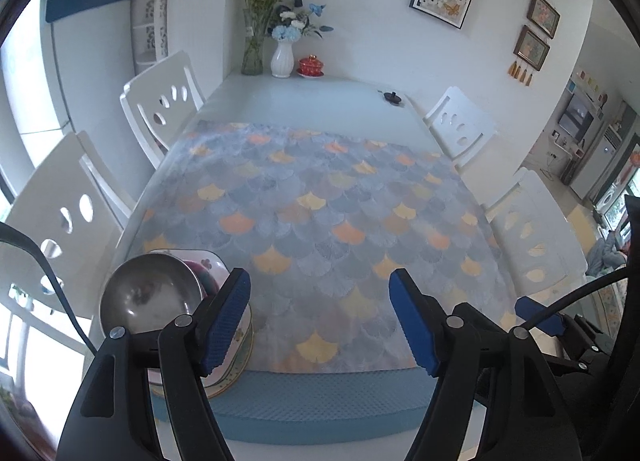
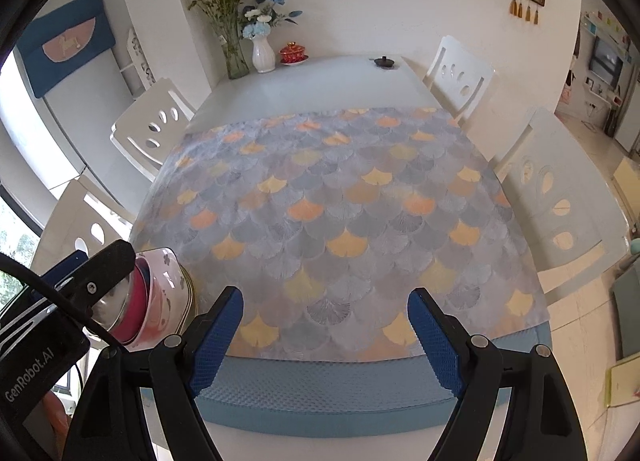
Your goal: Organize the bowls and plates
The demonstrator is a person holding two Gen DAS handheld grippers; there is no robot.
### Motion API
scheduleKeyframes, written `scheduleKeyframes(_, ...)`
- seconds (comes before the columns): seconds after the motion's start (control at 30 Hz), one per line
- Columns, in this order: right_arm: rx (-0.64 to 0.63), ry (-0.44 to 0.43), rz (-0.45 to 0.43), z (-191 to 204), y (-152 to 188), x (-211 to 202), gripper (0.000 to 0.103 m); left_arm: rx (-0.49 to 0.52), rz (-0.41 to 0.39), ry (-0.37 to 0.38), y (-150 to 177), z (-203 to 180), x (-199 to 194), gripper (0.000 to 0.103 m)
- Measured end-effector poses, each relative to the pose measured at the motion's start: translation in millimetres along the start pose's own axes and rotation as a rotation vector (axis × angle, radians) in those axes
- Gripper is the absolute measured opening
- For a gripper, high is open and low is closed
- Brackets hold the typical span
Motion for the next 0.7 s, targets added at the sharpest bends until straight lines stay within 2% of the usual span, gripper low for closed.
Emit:
scheduleKeyframes(0.43,0.017,-0.005,-0.006,21.6,-10.5,9.4,0.083,0.041,-0.013,-0.013,-14.6,16.2,0.8,0.070)
scheduleKeyframes(0.7,0.037,0.002,-0.017,30.4,-19.1,14.6,0.083,0.058,-0.018,0.007,-28.1,26.1,8.9,0.070)
Point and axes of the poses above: each gripper's, at about its wrist camera, not at the fingertips, and x roughly the way its jaws point, z to its left, y to its underside, the point moved 10 cm from there along x, roughly the way its jaws point, and after that the axes turned 11 degrees about z, right-handed, at the moved point
